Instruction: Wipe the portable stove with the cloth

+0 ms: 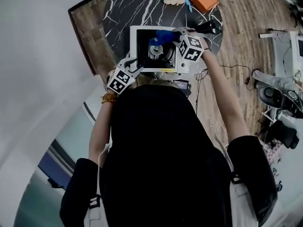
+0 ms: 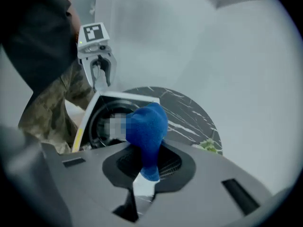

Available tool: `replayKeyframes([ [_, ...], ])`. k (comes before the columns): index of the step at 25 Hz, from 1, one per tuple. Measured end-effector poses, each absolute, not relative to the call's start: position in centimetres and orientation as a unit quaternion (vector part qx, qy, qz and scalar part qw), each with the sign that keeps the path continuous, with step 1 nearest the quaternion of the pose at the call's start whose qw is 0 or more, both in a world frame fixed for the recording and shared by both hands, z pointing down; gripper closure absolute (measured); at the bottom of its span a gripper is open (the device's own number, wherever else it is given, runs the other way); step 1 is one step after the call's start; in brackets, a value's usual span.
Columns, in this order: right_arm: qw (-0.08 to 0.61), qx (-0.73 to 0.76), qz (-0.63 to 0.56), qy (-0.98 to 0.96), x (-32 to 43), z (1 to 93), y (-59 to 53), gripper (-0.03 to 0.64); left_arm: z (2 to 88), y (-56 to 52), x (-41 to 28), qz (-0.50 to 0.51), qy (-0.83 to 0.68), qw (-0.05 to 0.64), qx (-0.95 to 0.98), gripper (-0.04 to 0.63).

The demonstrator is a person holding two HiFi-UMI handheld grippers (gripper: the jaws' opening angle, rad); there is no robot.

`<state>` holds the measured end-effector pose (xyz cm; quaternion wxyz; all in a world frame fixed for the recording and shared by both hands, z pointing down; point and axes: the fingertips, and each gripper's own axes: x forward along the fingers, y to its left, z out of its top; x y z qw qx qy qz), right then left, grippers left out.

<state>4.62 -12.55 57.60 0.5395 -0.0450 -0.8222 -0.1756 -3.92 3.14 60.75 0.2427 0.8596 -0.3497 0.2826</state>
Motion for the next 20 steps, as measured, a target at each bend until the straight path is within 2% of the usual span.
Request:
replayKeyframes([
  [3, 0.601, -0.079, -0.22, -0.765, 5.6, 59.3, -17.3, 0.578, 62.6, 3.1, -3.8, 0.308, -0.397, 0.261, 0.824, 0.42],
  [6, 0.63, -0.153, -0.24, -0.722, 5.1, 62.6, -17.6, 0.577, 64.2, 3.2, -3.9, 0.328, -0.426, 0.282, 0.794, 0.42],
  [10, 0.619, -0.212, -0.149, -0.741, 3.3, 64.2, -15.4, 0.454, 65.1, 2.5, -3.9, 0.327, -0.463, 0.294, 0.77, 0.429],
  [12, 0.61, -0.216, -0.125, -0.752, 2.3, 64.5, -15.1, 0.454, 65.0, 2.3, -3.9, 0.314, -0.491, 0.301, 0.755, 0.442],
  [20, 0.621, -0.245, -0.206, -0.716, 1.0, 66.1, -14.4, 0.519, 65.5, 1.8, -2.1, 0.367, -0.464, 0.285, 0.755, 0.555],
])
